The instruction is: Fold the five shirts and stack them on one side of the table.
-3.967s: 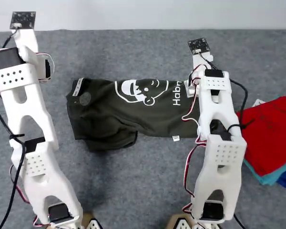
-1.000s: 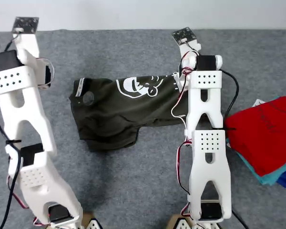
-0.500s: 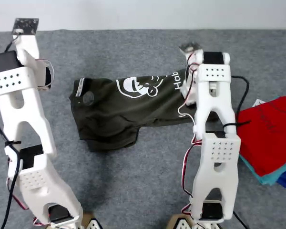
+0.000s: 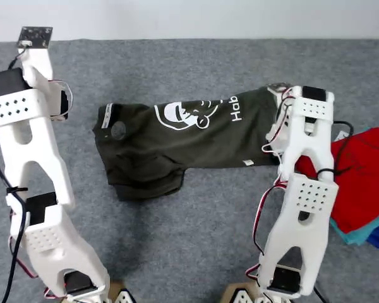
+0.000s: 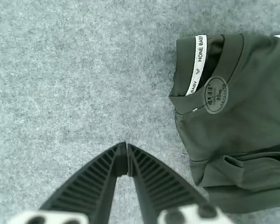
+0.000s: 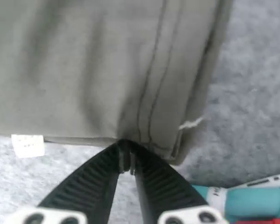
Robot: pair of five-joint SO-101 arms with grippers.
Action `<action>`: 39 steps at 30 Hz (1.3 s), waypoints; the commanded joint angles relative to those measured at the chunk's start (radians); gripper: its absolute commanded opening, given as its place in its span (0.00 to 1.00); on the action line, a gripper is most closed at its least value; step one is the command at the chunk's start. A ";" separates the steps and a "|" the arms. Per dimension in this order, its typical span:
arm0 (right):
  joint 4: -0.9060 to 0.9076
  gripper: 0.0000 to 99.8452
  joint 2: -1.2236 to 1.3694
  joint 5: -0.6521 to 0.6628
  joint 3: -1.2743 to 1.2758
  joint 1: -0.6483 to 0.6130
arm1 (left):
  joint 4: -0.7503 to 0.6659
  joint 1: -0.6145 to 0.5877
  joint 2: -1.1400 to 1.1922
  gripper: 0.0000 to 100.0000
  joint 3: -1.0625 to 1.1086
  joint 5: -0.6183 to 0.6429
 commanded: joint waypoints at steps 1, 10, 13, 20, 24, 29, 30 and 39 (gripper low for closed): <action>0.048 0.01 -0.088 0.015 -0.043 0.008 | 0.020 0.003 -0.063 0.01 -0.004 -0.011; 0.093 0.02 -0.295 0.011 -0.048 -0.114 | 0.023 0.120 -0.092 0.01 0.097 -0.084; 0.093 0.03 -0.386 0.012 0.029 -0.120 | 0.021 0.209 -0.104 0.05 0.226 -0.150; 0.093 0.20 -0.634 0.015 0.305 -0.045 | 0.003 0.252 -0.086 0.14 0.331 -0.244; 0.093 0.20 -0.734 0.015 0.454 -0.004 | 0.003 0.249 0.029 0.14 0.332 -0.308; 0.091 0.20 -0.832 0.009 0.606 0.048 | 0.008 0.250 0.153 0.13 0.289 -0.364; 0.091 0.20 -0.851 0.009 0.632 0.059 | 0.008 0.250 0.169 0.13 0.272 -0.365; 0.085 0.20 -0.967 0.009 0.793 0.105 | 0.003 0.269 0.226 0.09 0.200 -0.422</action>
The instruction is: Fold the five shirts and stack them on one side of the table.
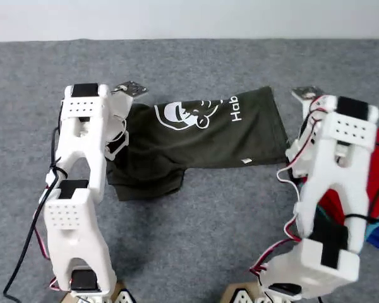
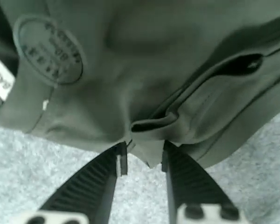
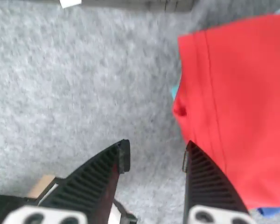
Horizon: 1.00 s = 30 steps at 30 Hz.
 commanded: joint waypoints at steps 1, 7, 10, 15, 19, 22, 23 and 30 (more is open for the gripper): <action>0.035 0.19 -0.081 0.002 0.021 0.015 | 0.005 0.018 0.006 0.07 -0.035 -0.020; 0.035 0.14 -0.125 0.002 0.078 0.013 | 0.008 0.035 0.037 0.00 -0.035 -0.063; 0.036 0.13 -0.134 0.002 0.092 0.013 | 0.006 0.028 0.014 0.00 -0.036 -0.063; 0.036 0.13 -0.137 0.002 0.092 0.010 | 0.005 0.018 -0.063 0.00 -0.036 -0.063; 0.036 0.13 -0.134 0.002 0.091 0.008 | 0.005 0.006 -0.103 0.00 -0.035 -0.063; 0.035 0.13 -0.130 0.002 0.091 0.001 | 0.005 -0.012 -0.115 0.00 -0.035 -0.063; 0.035 0.13 -0.130 0.002 0.091 -0.010 | 0.005 -0.021 -0.115 0.00 -0.035 -0.063; 0.019 0.14 -0.128 -0.005 0.086 -0.219 | 0.009 -0.048 -0.104 0.00 -0.028 -0.063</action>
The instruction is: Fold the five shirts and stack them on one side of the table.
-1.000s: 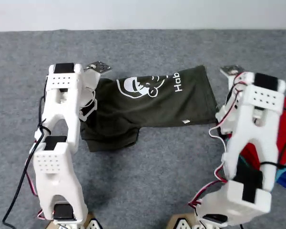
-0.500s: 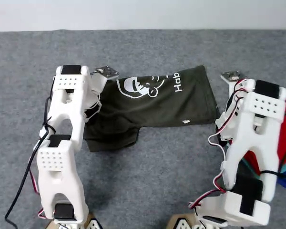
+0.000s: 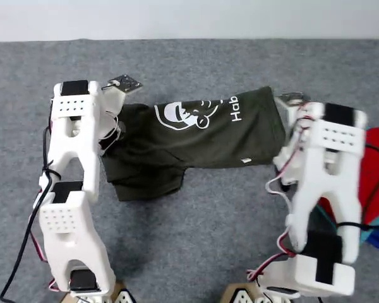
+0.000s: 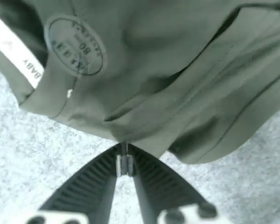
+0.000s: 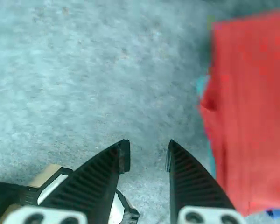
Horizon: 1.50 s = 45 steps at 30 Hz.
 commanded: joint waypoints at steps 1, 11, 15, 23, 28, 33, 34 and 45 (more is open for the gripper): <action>-0.001 0.14 -0.038 -0.020 -0.012 -0.150 | 0.011 0.003 -0.054 0.00 -0.027 -0.011; -0.308 0.29 -0.002 -0.035 -0.012 -0.512 | 0.012 0.002 -0.054 0.01 -0.027 -0.011; -0.417 0.29 0.099 -0.032 -0.014 -0.575 | 0.005 0.020 -0.052 0.01 -0.027 -0.011; -0.611 0.29 0.186 -0.133 -0.014 -0.677 | 0.005 0.038 -0.052 0.01 -0.027 -0.006; -0.690 0.29 0.188 -0.227 -0.014 -0.723 | 0.003 0.032 -0.052 0.01 -0.027 0.052; -0.762 0.29 0.193 -0.310 -0.012 -0.725 | -0.005 0.029 -0.052 0.01 -0.027 0.107; -0.766 0.29 0.200 -0.313 -0.012 -0.725 | -0.008 0.028 -0.054 0.01 -0.028 0.123; -0.757 0.29 0.383 -0.311 -0.157 -0.731 | -0.052 -0.097 -0.066 0.01 -0.048 0.273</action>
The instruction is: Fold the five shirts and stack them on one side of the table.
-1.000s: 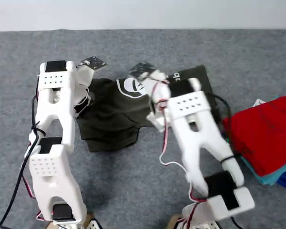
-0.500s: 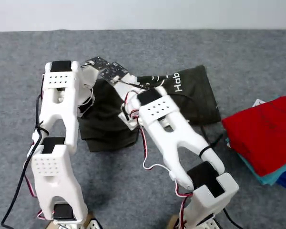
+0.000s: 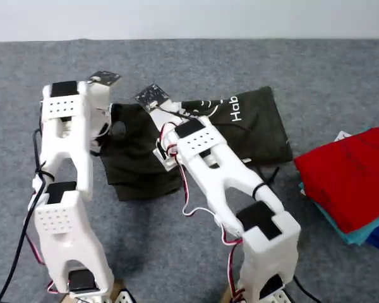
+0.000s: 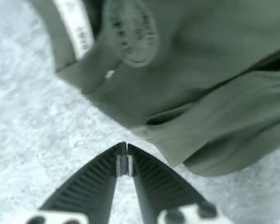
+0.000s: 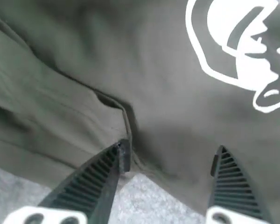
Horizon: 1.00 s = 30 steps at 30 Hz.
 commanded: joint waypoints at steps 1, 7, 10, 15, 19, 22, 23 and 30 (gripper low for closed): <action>-0.007 0.29 0.019 -0.009 -0.100 -0.021 | -0.020 -0.052 -0.066 0.01 -0.065 0.043; 0.012 0.29 0.074 -0.009 -0.166 -0.045 | -0.014 -0.146 -0.064 0.01 -0.197 0.112; 0.054 0.29 0.104 -0.011 -0.204 -0.062 | -0.014 -0.158 -0.063 0.01 -0.225 0.115; 0.085 0.28 0.163 -0.009 -0.259 -0.064 | -0.018 -0.155 -0.055 0.01 -0.223 0.121; 0.107 0.16 0.200 -0.008 -0.315 -0.062 | -0.020 -0.157 -0.054 0.01 -0.222 0.120; 0.105 0.05 0.208 -0.006 -0.341 -0.058 | -0.021 -0.157 -0.054 0.01 -0.222 0.115; 0.107 0.03 0.208 -0.006 -0.348 -0.058 | -0.021 -0.158 -0.054 0.01 -0.222 0.114; 0.107 0.03 0.176 0.043 -0.351 -0.048 | -0.028 -0.158 -0.052 0.01 -0.220 0.112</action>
